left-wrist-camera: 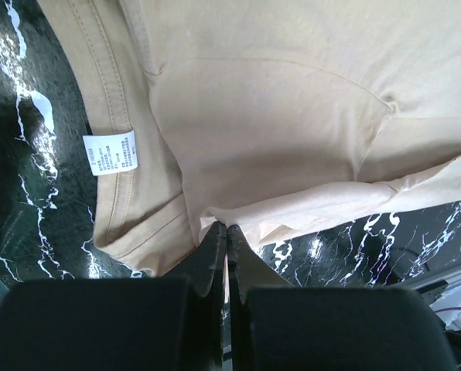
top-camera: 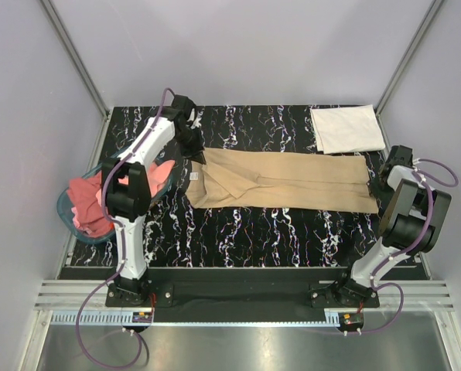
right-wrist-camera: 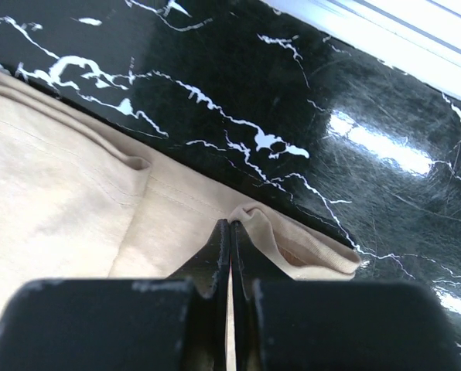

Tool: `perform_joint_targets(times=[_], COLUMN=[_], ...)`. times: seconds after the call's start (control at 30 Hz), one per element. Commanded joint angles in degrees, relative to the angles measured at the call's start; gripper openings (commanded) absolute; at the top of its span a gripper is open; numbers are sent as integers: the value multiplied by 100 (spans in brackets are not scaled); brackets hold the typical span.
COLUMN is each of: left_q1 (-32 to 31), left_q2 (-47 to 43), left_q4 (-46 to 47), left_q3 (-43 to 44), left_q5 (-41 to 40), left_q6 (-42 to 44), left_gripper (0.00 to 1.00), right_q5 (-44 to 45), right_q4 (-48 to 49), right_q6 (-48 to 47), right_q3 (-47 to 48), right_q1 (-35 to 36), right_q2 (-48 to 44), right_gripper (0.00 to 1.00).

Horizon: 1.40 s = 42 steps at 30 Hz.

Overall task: Fold and stack the t-shirts
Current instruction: Fold the tshirt

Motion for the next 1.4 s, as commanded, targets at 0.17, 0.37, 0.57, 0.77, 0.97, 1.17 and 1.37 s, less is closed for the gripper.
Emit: perform_joint_targets(times=[0.17, 0.37, 0.57, 0.77, 0.97, 1.17, 1.37], left_q1=[111, 164, 252, 279, 287, 287, 287], left_q2=[137, 243, 313, 515, 822, 1147, 1543], left_q4=[-5, 3, -5, 3, 3, 65, 249], left_q3=[474, 500, 641, 799, 1159, 1739, 2319], left_q5=[139, 184, 131, 183, 368, 693, 1132], left_q6=[90, 125, 133, 133, 283, 493, 626], left_gripper=[0, 0, 0, 0, 0, 0, 0], right_q5=[31, 4, -13, -57, -189, -286, -295], right_q4=[226, 252, 322, 375, 463, 489, 516], right_q6=[-51, -43, 19, 36, 28, 19, 37], right_q3=[248, 319, 415, 494, 608, 696, 723], right_q1=[23, 15, 15, 15, 23, 23, 23], right_q2=[-96, 10, 106, 326, 537, 607, 643], right_gripper=[0, 0, 0, 0, 0, 0, 0])
